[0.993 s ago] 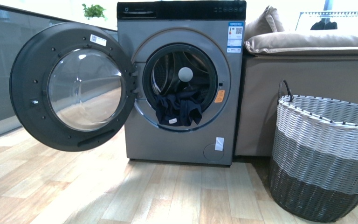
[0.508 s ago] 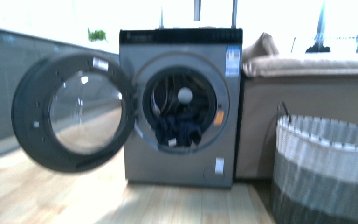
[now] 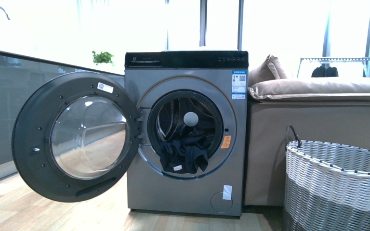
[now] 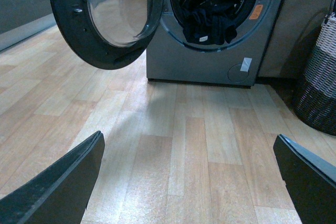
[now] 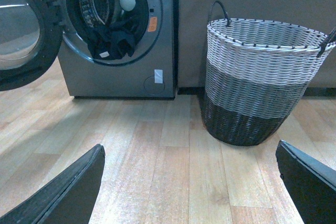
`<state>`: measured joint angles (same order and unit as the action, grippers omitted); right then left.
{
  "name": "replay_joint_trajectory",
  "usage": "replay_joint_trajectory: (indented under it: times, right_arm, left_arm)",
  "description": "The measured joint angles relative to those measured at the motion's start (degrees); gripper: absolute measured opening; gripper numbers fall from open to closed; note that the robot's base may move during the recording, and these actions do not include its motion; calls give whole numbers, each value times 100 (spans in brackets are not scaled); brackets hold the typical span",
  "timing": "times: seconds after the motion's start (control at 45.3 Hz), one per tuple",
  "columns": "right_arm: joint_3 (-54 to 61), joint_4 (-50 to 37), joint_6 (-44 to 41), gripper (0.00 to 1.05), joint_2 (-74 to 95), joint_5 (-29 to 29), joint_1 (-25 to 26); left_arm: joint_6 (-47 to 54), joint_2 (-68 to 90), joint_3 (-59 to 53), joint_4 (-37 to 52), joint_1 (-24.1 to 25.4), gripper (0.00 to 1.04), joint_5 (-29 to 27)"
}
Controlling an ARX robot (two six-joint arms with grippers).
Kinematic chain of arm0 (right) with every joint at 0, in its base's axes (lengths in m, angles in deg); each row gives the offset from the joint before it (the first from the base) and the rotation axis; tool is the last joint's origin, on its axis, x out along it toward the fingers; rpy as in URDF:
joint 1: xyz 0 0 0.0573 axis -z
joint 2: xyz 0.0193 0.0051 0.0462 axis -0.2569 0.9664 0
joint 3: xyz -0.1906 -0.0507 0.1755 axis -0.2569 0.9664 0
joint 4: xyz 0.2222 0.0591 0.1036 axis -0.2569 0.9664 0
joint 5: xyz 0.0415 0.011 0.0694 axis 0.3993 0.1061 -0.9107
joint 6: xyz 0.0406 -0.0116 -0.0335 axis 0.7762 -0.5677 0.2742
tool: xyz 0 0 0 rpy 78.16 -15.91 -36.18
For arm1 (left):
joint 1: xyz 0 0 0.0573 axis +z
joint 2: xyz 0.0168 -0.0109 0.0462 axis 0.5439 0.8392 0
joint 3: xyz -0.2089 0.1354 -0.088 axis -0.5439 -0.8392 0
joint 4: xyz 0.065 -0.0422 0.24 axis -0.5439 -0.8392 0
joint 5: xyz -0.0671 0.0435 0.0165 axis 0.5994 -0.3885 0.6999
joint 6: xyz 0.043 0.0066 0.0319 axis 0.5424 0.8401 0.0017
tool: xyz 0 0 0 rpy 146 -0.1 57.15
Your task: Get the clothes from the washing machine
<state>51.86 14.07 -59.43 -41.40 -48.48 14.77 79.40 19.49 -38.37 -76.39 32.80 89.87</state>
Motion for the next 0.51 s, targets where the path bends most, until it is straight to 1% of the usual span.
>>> replay_joint_trajectory:
  times: [0.508]
  right_arm:
    - [0, 0, 2, 97, 0, 0, 0]
  left_arm:
    - [0, 0, 0, 0, 0, 98, 0]
